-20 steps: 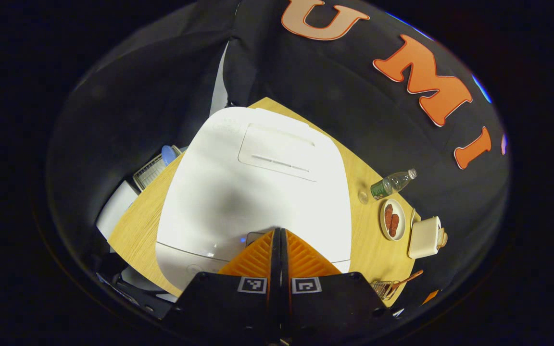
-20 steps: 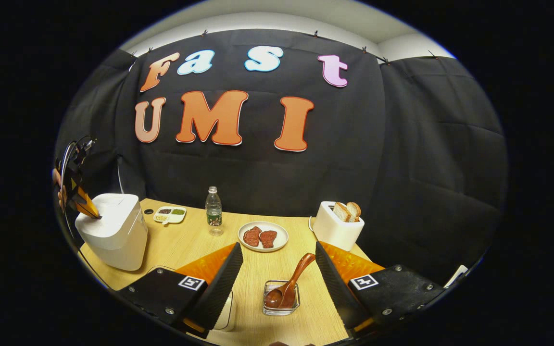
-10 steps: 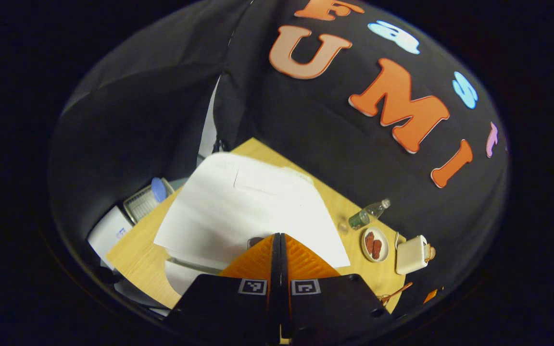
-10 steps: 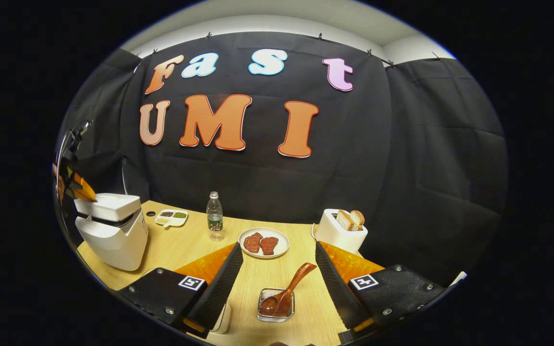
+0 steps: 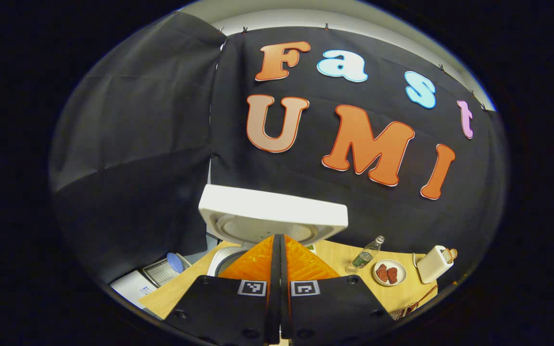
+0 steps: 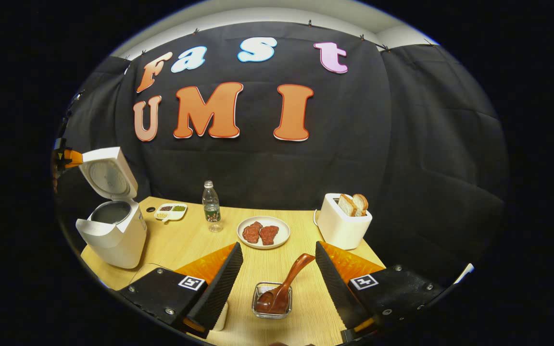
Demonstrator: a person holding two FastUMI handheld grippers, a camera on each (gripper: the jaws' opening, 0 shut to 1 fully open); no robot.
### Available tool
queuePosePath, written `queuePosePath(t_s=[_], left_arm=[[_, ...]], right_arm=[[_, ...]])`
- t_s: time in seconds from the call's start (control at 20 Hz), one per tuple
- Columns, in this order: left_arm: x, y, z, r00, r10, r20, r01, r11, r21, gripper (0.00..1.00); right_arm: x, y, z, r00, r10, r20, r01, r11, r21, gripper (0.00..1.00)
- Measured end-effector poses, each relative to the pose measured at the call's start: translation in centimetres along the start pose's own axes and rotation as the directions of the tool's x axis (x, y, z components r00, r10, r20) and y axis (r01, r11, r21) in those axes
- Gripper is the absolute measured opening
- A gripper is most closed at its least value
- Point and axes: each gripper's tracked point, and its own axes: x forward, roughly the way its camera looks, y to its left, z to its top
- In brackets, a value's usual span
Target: Close the left gripper, press the button to open the rice cooker; take a wooden spoon from the chopstick holder with the right hand, scoop a spoonful of rice and pour it into the rice cooker, then put the wooden spoon back into the chopstick holder.
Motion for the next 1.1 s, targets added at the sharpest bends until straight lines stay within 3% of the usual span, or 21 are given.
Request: queuePosePath(t_s=[0.3, 0.45, 0.5, 0.55, 0.75, 0.9, 1.1], left_arm=[[-3.5, -2.6, -0.6, 0.999, -0.013, 0.039, 0.009, 0.994, 0.107, 0.06], [-5.4, -4.2, -0.9, 0.997, -0.028, 0.072, 0.020, 0.994, 0.109, 0.27], [-6.2, -4.3, -0.8, 0.996, -0.023, 0.088, 0.013, 0.994, 0.112, 0.40], [-6.6, -4.5, -1.1, 0.995, -0.024, 0.097, 0.013, 0.993, 0.115, 0.42], [-8.5, -5.5, -2.3, 0.994, -0.020, 0.111, 0.005, 0.991, 0.135, 0.72], [-9.7, -5.8, -3.2, 0.995, -0.002, 0.104, -0.013, 0.990, 0.143, 0.87], [-10.7, -7.4, -4.6, 0.995, 0.010, 0.097, -0.027, 0.983, 0.181, 0.87]], right_arm=[[2.1, -1.5, -3.0, 0.994, 0.010, -0.106, -0.003, 0.998, 0.063, 0.94], [3.8, -1.3, -4.7, 0.984, 0.036, -0.172, -0.014, 0.992, 0.124, 0.94], [4.4, -1.3, -5.3, 0.979, 0.046, -0.201, -0.016, 0.989, 0.149, 0.94], [5.2, -1.4, -6.1, 0.971, 0.057, -0.231, -0.016, 0.985, 0.174, 0.94], [7.3, -1.9, -8.2, 0.943, 0.070, -0.325, 0.001, 0.977, 0.212, 0.94], [8.9, -2.5, -9.6, 0.926, 0.061, -0.374, 0.018, 0.979, 0.204, 0.93], [10.8, -3.1, -11.8, 0.890, 0.061, -0.452, 0.043, 0.975, 0.217, 0.92]])
